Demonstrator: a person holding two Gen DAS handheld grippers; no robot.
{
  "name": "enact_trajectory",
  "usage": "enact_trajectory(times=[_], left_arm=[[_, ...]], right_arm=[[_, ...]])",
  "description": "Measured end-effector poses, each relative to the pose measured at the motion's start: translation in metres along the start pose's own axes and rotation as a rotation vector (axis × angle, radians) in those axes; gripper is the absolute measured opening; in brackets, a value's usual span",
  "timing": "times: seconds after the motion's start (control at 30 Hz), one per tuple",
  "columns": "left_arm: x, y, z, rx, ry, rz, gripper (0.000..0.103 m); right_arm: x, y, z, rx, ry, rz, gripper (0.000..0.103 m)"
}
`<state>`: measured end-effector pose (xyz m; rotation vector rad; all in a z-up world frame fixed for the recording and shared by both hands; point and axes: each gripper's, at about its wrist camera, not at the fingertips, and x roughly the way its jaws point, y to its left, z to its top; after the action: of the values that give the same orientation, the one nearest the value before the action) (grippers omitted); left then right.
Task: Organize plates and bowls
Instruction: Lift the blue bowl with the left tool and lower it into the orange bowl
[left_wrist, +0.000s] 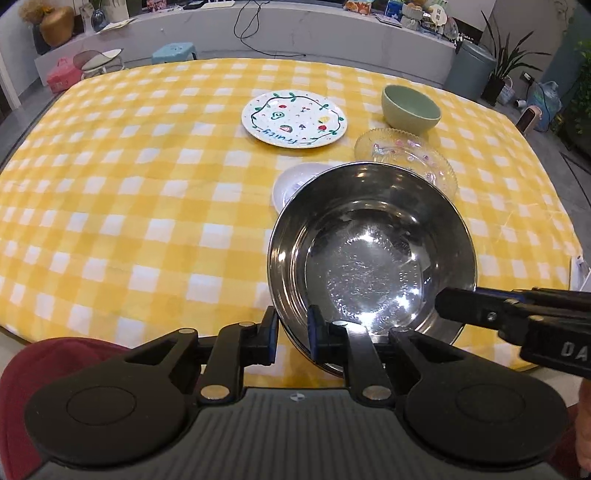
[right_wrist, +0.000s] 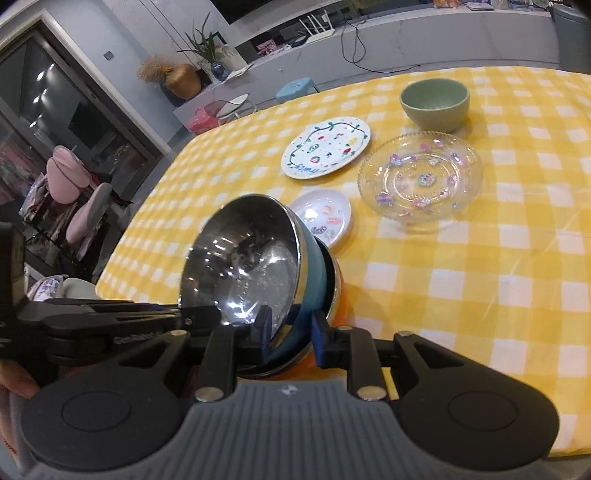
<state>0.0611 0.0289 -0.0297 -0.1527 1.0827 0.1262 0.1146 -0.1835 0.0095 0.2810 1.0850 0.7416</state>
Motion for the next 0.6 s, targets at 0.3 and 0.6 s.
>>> enact_trajectory(times=[0.3,0.6], left_arm=[[-0.009,0.012,0.001,-0.023,-0.021,-0.077,0.02],[-0.015,0.021,0.002,-0.04,-0.035,-0.095,0.02]], right_arm=[[0.003,-0.009,0.001,0.037,0.017,0.005,0.023],[0.002,-0.022,0.003,0.171,0.014,0.095,0.021]])
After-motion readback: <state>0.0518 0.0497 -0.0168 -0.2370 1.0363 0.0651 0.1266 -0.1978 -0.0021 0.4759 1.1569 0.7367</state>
